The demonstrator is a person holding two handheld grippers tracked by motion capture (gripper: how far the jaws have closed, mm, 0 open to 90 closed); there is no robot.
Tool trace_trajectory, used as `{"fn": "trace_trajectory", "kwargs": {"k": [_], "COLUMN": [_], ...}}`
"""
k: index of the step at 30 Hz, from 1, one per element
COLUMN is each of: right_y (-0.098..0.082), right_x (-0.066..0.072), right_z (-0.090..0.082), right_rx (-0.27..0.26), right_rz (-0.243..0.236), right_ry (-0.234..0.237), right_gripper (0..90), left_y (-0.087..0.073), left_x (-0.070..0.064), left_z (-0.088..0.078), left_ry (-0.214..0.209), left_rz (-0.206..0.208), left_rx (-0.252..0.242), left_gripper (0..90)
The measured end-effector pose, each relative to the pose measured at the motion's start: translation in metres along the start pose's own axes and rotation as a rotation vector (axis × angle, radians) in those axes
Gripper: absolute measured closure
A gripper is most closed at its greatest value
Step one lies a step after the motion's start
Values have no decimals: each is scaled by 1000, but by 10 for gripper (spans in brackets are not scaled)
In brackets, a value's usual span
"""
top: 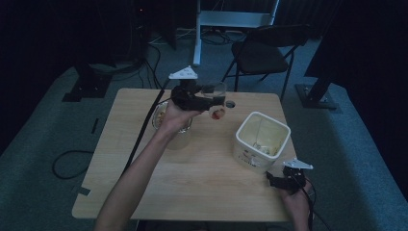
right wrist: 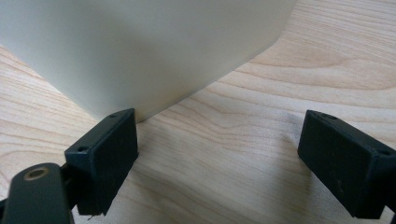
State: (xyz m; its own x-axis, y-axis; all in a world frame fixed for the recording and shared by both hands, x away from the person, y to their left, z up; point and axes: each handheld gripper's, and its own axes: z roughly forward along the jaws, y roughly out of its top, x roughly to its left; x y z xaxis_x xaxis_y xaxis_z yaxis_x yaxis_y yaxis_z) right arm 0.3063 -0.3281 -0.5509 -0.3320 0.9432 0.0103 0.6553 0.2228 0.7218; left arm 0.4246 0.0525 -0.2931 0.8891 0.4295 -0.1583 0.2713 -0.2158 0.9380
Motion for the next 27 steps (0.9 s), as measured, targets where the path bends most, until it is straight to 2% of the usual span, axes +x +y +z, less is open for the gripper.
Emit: {"fn": "trace_trajectory", "kwargs": {"k": [6, 12, 13, 14, 20, 23, 27], "right_y": [0, 0, 0, 0, 0, 0, 0], "right_x": [0, 0, 0, 0, 0, 0, 0], "right_z": [0, 0, 0, 0, 0, 0, 0], "right_rx": [0, 1, 0, 0, 0, 0, 1], "right_rz": [0, -2, -3, -3, -2, -2, -1], "right_ry": [0, 0, -1, -1, 0, 0, 0], "right_gripper": [118, 118, 118, 118, 118, 118, 118], "left_y": [6, 16, 18, 18, 16, 13, 10], "left_x": [-20, -42, -49, -49, -71, -80, -84], "left_z": [32, 62, 73, 73, 111, 129, 144], "left_ry": [-21, -55, -56, -56, -88, -84, -97], "left_rz": [31, 35, 42, 42, 47, 62, 61], "left_rx": [21, 4, 11, 11, 19, 24, 24], "left_gripper": [325, 325, 325, 325, 323, 319, 318]}}
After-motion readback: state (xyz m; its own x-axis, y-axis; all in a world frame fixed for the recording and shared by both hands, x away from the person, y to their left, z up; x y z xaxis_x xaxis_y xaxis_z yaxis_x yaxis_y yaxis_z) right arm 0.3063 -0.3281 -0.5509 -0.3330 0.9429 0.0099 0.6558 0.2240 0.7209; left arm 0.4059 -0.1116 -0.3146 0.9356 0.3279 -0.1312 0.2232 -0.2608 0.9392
